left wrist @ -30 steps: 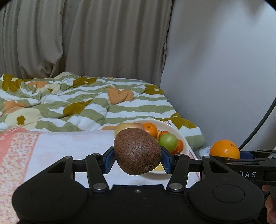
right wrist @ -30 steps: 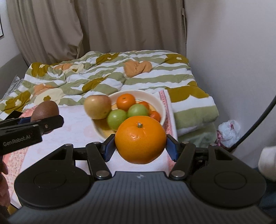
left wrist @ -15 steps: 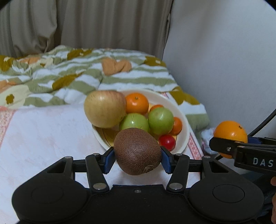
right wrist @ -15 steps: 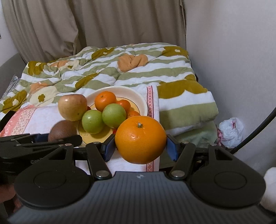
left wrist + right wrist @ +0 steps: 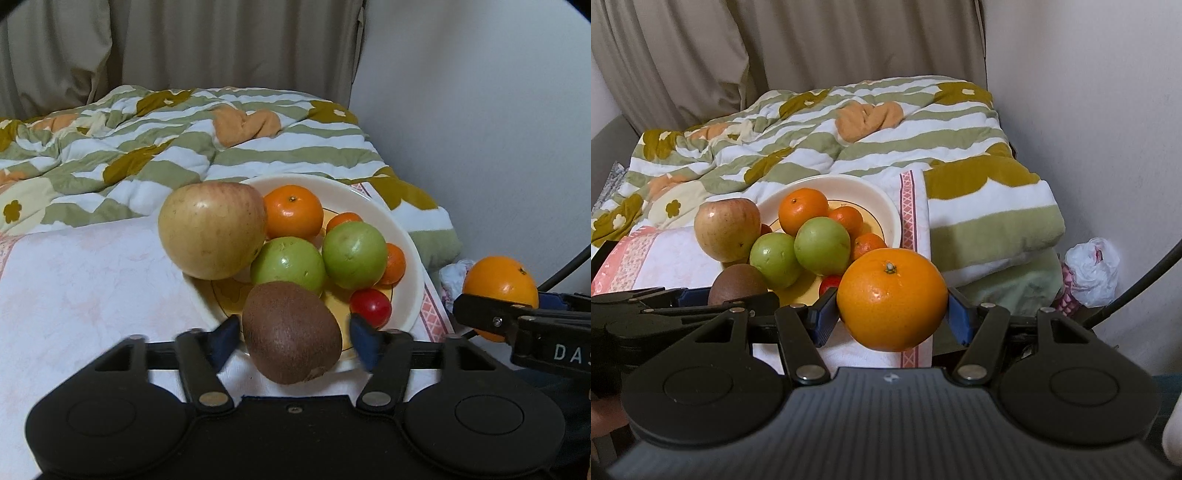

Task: Organize fruits
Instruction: 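Open the left tool to drop the kiwi while the right tool releases the orange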

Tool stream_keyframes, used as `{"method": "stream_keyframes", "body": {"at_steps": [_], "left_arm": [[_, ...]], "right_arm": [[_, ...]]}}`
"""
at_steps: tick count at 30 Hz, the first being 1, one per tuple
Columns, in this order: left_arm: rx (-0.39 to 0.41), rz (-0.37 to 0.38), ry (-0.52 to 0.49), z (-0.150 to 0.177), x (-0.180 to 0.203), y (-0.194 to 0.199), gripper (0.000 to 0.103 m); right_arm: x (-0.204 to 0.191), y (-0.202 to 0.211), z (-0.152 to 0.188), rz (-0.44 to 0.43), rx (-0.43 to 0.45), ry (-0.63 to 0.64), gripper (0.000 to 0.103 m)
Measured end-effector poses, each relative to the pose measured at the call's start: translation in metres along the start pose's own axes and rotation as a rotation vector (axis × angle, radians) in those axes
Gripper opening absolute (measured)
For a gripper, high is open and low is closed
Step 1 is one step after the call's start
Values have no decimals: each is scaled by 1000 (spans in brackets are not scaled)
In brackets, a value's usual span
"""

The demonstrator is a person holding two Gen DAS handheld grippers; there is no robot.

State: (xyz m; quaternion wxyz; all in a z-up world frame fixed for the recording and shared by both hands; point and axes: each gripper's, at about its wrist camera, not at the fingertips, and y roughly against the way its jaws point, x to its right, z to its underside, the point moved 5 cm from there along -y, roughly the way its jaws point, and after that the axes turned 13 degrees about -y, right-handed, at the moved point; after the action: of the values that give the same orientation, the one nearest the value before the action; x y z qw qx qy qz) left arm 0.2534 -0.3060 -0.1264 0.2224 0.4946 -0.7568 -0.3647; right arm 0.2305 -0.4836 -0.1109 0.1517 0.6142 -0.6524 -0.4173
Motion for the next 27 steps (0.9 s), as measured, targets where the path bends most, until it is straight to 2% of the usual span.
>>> {"method": "stream_keyframes", "body": {"at_steps": [1,2,9,13,20,27], "left_arm": [[7,-5,-5,-1,1,2,90],[20,-7,-12,-2,1,6,94],[42,-29,-29,0,-7,26,94],[54,-67,-24,5,-21,41,95],[58,-143,35,20,-51,64,96],[69,-214,90,36,-70,81,96]], "right_arm": [[0,0,-1,1,0,-2,76],[0,0,-2,2,1,-4,76],[-6,-1,-8,-10,4,-2,76],[-18,-2,-11,-37,-1,9,76],[-43,-15,-7,-93,-41,39,76],[-50,-34,5,-114,-79,58,77]]}}
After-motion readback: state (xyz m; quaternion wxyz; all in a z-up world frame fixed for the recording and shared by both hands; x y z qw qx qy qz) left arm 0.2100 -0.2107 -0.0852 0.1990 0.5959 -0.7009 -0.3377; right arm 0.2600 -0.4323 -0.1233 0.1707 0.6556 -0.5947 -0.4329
